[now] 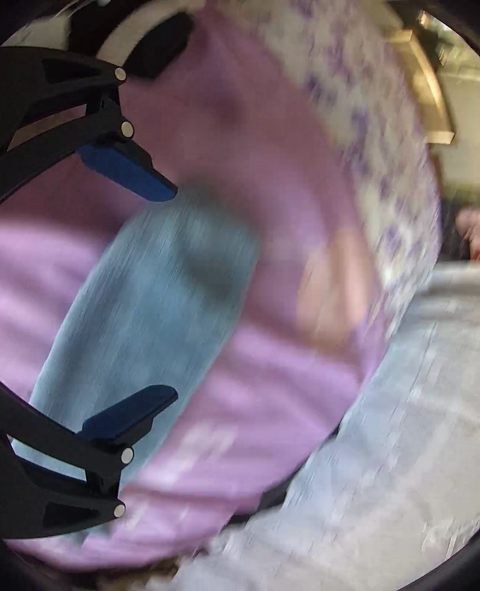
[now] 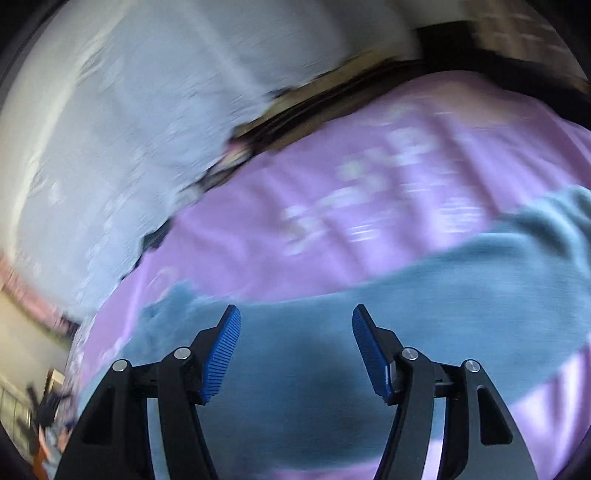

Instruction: Fold small clothes

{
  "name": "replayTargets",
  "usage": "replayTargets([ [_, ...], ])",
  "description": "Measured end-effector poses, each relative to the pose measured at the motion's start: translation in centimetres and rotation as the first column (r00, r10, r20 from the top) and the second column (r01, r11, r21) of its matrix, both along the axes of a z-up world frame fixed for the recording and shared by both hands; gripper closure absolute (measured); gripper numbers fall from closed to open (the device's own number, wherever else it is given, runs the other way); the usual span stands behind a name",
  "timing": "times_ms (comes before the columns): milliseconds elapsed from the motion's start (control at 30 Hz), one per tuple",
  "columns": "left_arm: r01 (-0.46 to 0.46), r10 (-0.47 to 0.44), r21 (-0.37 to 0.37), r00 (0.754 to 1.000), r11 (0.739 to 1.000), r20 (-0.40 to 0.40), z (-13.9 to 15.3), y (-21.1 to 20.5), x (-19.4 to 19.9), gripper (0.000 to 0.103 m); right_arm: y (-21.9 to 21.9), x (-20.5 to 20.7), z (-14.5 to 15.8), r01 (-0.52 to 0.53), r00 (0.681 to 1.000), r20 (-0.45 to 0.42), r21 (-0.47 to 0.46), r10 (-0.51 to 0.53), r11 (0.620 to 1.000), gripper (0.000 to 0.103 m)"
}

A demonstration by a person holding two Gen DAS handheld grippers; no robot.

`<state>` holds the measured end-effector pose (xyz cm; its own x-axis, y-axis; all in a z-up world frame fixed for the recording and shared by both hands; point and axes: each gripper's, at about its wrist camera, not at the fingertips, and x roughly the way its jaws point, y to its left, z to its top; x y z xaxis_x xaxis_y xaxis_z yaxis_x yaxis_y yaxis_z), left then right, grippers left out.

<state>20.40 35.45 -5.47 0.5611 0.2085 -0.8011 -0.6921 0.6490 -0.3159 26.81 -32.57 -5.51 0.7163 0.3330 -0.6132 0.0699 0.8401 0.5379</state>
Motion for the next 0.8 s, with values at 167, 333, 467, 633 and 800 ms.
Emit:
replayTargets([
  [167, 0.286, -0.283, 0.046, 0.957, 0.957, -0.063, 1.2, -10.6, 7.0, 0.006, 9.7, 4.4, 1.6, -0.241, 0.971, -0.028, -0.09, 0.239, 0.966, 0.042],
  [333, 0.499, -0.471, 0.186, 0.864, 0.846, -0.177, -0.3, -22.1, 12.9, 0.006, 17.1, 9.0, -0.2, -0.334, 0.94, -0.137, -0.185, 0.312, 0.924, 0.087],
  [467, 0.574, -0.52, 0.241, 0.815, 0.782, -0.255, -2.6, -28.0, 16.5, 0.006, 18.8, 11.9, -2.4, -0.319, 0.944, -0.17, -0.233, 0.284, 0.919, 0.089],
  [633, 0.574, -0.511, 0.271, 0.816, 0.772, -0.271, -5.3, -29.1, 19.3, 0.004, 17.5, 12.2, -3.2, -0.304, 0.952, -0.091, -0.139, 0.294, 0.942, 0.09],
  [800, 0.53, -0.52, 0.259, 0.847, 0.807, -0.114, -3.5, -28.1, 16.4, 0.005, 16.8, 8.9, -0.3, -0.321, 0.945, 0.024, -0.129, 0.326, 0.938, 0.08],
])
